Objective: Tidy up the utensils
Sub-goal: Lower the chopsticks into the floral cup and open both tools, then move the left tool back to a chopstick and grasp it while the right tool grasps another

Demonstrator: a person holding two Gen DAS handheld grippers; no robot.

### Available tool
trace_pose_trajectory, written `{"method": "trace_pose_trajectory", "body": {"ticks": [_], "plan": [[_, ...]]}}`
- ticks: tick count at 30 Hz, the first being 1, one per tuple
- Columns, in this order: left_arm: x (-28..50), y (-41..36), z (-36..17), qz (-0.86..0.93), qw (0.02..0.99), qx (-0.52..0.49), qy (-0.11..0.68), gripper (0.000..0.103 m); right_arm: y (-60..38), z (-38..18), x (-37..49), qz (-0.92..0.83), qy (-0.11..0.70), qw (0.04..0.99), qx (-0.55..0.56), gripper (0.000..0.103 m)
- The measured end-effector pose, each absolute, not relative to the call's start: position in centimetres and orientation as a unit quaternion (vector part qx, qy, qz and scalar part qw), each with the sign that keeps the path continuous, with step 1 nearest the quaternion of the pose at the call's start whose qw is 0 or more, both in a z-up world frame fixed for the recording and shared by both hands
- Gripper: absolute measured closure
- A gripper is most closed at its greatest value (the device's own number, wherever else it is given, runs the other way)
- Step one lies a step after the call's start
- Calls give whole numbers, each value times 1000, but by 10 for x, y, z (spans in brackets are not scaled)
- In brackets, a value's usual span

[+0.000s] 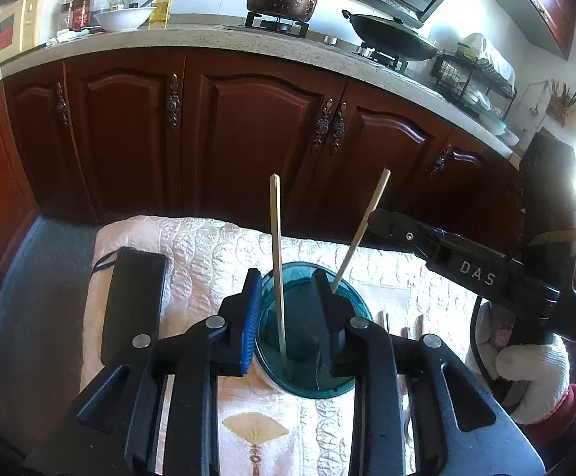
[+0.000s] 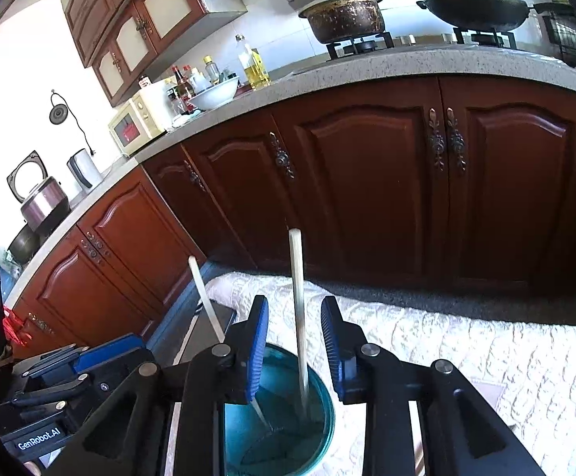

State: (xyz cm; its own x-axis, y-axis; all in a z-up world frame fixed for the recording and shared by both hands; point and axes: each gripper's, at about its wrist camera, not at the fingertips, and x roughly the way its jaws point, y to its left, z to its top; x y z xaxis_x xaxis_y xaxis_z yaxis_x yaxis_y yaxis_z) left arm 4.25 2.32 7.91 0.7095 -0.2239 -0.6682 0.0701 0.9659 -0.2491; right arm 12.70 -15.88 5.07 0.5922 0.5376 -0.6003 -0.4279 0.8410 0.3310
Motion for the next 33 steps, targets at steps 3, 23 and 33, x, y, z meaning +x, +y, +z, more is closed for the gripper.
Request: {"method": "trace_pose_trajectory", "body": {"ticks": [3,23,33], "plan": [[37,20,77,-76,919,-103,373,75,-162,50,118,269,361,890,75,75],[4,-24,70,-77,926,-65,363,61,-205,45,46,223,364,902,56,68],[1,-49,61,-89,922,-52,372,60,-231,32,26,198,376,903,61,67]]}}
